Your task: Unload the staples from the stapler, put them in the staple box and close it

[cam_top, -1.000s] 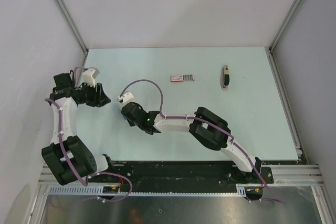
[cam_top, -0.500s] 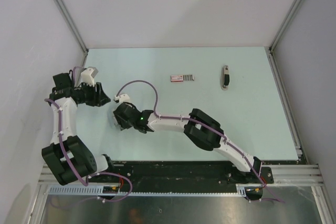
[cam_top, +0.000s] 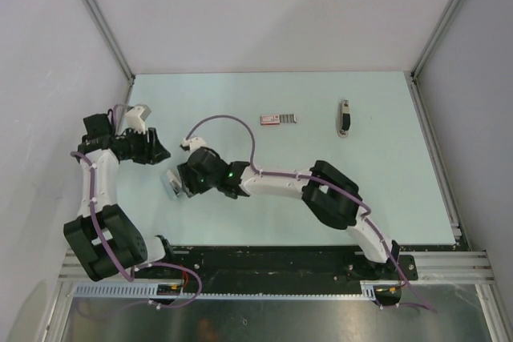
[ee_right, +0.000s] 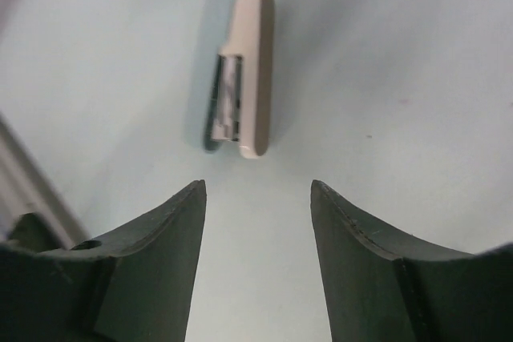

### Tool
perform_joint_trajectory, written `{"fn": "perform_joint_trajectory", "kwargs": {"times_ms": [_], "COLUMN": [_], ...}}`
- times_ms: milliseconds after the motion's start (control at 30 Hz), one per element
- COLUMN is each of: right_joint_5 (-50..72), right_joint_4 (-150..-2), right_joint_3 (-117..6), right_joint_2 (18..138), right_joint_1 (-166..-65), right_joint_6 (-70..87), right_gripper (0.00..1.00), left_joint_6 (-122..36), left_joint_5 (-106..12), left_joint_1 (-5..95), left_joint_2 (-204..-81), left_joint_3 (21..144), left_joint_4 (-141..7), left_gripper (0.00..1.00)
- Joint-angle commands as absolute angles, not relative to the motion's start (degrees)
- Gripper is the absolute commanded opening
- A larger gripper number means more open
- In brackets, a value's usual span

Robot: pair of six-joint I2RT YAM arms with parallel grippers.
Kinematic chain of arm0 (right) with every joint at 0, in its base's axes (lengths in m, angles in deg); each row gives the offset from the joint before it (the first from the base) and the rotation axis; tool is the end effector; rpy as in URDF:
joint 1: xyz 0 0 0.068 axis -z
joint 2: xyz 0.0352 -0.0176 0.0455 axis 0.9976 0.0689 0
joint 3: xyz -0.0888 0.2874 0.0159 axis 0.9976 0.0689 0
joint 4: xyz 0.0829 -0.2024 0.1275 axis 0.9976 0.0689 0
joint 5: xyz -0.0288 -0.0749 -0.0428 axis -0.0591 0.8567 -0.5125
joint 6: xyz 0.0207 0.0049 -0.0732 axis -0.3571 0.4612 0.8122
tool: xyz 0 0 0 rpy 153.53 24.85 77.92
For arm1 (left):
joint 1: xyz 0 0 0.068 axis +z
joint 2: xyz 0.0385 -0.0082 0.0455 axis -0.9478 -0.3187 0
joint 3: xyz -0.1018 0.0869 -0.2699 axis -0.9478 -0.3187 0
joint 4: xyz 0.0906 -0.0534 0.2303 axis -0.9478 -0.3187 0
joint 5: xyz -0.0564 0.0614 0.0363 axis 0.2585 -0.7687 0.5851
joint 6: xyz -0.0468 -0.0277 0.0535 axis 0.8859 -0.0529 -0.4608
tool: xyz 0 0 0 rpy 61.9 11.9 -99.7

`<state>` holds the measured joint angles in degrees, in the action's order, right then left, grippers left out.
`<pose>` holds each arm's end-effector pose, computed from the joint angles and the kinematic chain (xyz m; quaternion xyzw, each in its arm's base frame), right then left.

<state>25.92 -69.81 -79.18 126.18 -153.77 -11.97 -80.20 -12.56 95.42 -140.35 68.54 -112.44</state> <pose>0.2165 0.5076 0.1937 -0.2817 0.8455 0.2954 0.3441 0.2402 0.0590 0.2875 0.1111 0.8945 -0.2128 0.3770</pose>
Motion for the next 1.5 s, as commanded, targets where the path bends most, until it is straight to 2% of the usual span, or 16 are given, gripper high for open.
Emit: {"fn": "perform_joint_trajectory", "kwargs": {"times_ms": [0, 200, 367, 467, 567, 767, 967, 1267, 1467], "right_joint_5": [18.6, 26.0, 43.9, 48.4, 48.6, 46.4, 46.7, 40.6, 37.3], "right_joint_4": [-75.6, -72.3, -57.3, -46.6, -39.4, -37.8, -36.5, -40.4, -44.2], "right_joint_3": [-78.0, -72.8, -75.3, -80.3, -83.6, -82.8, -84.0, -80.7, -77.8], "right_joint_2": [116.9, 106.4, 103.0, 105.0, 107.5, 110.4, 114.4, 118.4, 119.6], "right_joint_1": [-150.9, -143.6, -131.7, -123.6, -115.4, -104.3, -99.4, -94.4, -94.2], "right_joint_6": [-13.5, -11.4, -9.9, -12.2, -13.4, -10.9, -8.7, -7.5, -7.0], "right_gripper": [0.58, 0.60, 0.70, 0.74, 0.76, 0.79, 0.80, 0.79, 0.73], "left_joint_6": [-80.9, -81.9, -81.9, -81.4, -80.9, -78.5, -78.3, -77.2, -76.9], "left_joint_5": [-12.2, -14.3, -14.9, -15.0, -14.7, -14.3, -15.2, -16.8, -17.8], "left_joint_1": [95.2, 95.0, 94.5, 94.4, 94.1, 92.4, 90.0, 87.6, 86.7], "left_joint_2": [-141.1, -139.8, -139.5, -139.2, -138.6, -137.5, -138.0, -137.7, -138.5], "left_joint_3": [67.1, 65.6, 65.7, 66.3, 66.4, 66.3, 65.5, 65.0, 64.6], "left_joint_4": [-110.6, -109.0, -109.0, -109.0, -108.9, -108.9, -108.8, -107.5, -106.9], "left_gripper": [0.52, 0.52, 0.53, 0.53, 0.53, 0.54, 0.54, 0.54, 0.53]}}
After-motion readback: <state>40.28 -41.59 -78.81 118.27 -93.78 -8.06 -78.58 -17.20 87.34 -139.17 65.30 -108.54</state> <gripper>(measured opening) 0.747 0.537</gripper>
